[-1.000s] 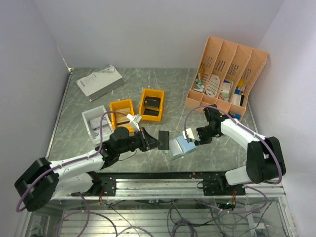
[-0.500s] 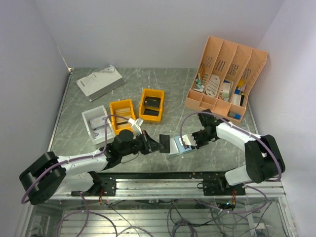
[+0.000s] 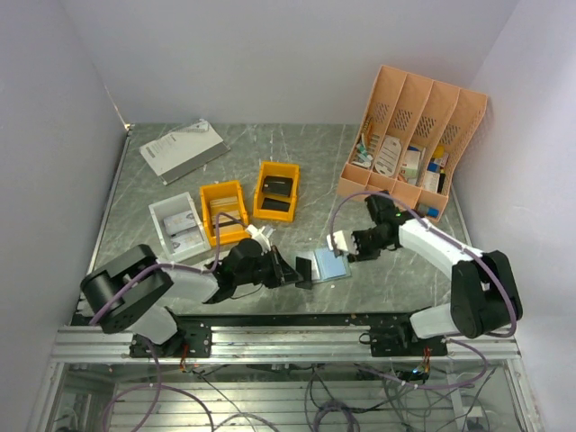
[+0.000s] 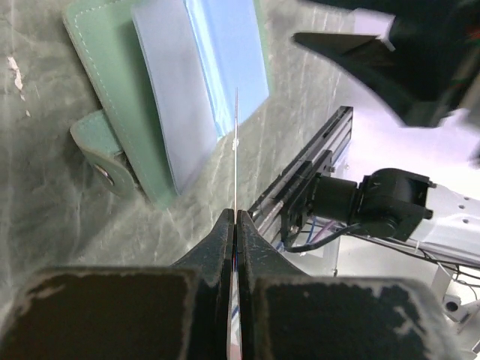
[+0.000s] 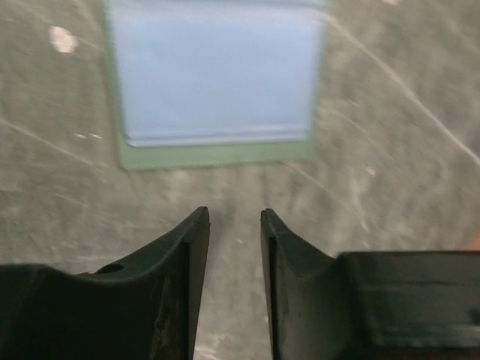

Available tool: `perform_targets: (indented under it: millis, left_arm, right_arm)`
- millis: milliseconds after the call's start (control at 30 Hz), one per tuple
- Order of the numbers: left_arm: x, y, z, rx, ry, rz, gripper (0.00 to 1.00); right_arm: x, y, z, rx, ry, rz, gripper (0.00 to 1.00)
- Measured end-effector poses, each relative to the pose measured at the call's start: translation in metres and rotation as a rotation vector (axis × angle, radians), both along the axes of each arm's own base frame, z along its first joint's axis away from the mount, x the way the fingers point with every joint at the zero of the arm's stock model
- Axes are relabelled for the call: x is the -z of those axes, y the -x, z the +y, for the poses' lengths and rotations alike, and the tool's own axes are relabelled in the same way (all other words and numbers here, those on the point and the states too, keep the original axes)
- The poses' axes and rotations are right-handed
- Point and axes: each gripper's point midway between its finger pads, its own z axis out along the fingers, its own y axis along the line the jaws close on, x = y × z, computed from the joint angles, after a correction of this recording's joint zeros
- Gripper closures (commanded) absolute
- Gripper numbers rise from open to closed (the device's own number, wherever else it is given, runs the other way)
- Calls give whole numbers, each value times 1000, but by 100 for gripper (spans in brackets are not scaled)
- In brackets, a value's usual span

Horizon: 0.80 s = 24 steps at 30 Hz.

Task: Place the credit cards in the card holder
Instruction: Insert the credit card into the card holder.

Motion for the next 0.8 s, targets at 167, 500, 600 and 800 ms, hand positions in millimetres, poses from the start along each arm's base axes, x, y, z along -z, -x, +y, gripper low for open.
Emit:
perform_targets:
  millis: [167, 500, 600, 800]
  left_arm:
    - [10, -5, -10, 15, -16, 15, 93]
    - [8, -14, -22, 13, -1, 8, 93]
    - [16, -14, -22, 9, -13, 28, 93]
    - [14, -17, -28, 9, -10, 40, 93]
  right_arm:
    - [-39, -32, -1, 220, -129, 11, 45]
    - [-31, -34, 24, 579, -245, 327, 44]
    - [-18, -30, 23, 659, -226, 390, 44]
    - [-7, -31, 20, 739, -200, 418, 46]
